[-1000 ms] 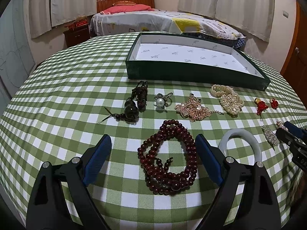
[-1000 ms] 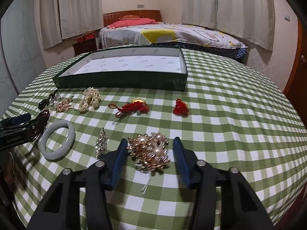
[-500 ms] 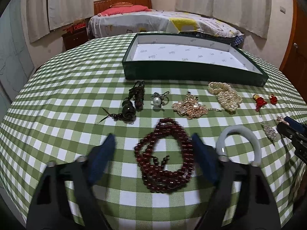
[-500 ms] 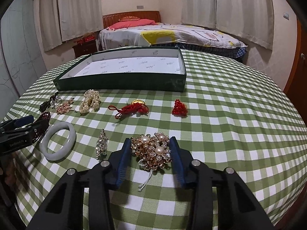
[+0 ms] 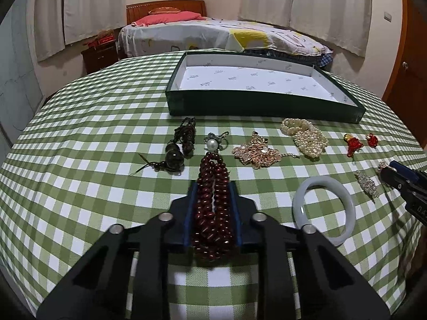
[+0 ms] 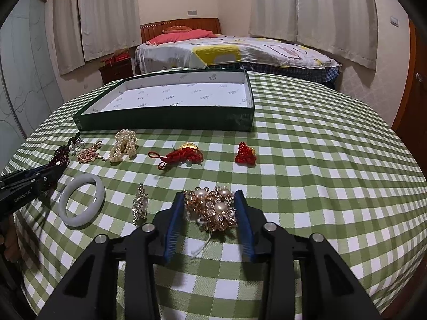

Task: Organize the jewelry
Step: 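Grasp the dark red bead bracelet with left tool while right tool grasps the gold pearl brooch, then carry the bead bracelet and brooch into the green tray and release both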

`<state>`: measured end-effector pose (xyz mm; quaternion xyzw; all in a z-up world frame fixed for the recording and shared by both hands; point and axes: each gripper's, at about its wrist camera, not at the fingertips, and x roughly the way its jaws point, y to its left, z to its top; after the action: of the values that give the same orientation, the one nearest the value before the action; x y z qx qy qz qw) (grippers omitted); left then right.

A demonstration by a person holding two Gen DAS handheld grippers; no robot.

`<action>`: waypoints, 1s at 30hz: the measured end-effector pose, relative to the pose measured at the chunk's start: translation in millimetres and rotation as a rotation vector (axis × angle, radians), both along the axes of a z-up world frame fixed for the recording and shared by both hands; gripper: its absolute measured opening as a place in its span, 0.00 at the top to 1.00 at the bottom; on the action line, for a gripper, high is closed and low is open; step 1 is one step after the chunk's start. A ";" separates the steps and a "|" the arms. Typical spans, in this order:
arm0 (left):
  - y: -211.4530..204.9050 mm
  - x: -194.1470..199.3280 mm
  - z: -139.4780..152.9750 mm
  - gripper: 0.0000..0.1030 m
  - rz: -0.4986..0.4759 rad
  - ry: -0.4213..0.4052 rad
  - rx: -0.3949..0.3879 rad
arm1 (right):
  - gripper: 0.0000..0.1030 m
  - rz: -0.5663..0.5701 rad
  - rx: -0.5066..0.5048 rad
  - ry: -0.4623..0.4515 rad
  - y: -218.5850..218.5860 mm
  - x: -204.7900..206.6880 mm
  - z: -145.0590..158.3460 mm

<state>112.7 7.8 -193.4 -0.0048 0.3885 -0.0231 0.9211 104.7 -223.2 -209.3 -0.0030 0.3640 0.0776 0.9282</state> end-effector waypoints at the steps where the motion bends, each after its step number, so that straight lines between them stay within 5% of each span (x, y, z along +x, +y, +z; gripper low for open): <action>1: -0.3 0.3 0.1 0.82 0.000 0.000 0.001 | 0.65 0.000 -0.001 0.000 0.4 0.1 0.2; 9: -0.4 0.2 0.1 0.83 0.000 0.000 0.001 | 0.64 0.009 -0.014 0.009 4.4 2.3 -2.0; 14: -0.5 0.3 0.1 0.83 -0.001 0.000 0.001 | 0.41 0.013 -0.024 0.037 7.6 7.9 -7.9; 17: -1.0 0.3 0.0 0.83 0.000 0.000 0.005 | 0.36 0.021 -0.039 0.039 9.9 8.8 -8.8; 19: -1.3 0.4 0.1 0.83 -0.002 0.000 0.009 | 0.39 0.028 -0.041 0.037 11.2 8.8 -8.7; 22: -1.1 0.3 0.1 0.83 -0.002 0.000 0.009 | 0.58 0.014 -0.023 0.034 7.1 9.4 -7.2; 30: -1.2 0.3 0.1 0.83 -0.001 0.000 0.010 | 0.65 0.010 -0.017 0.004 3.7 5.0 -0.7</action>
<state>113.0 6.6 -193.3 0.0000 0.3884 -0.0216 0.9212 109.7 -219.5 -209.9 -0.0127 0.3664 0.0791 0.9270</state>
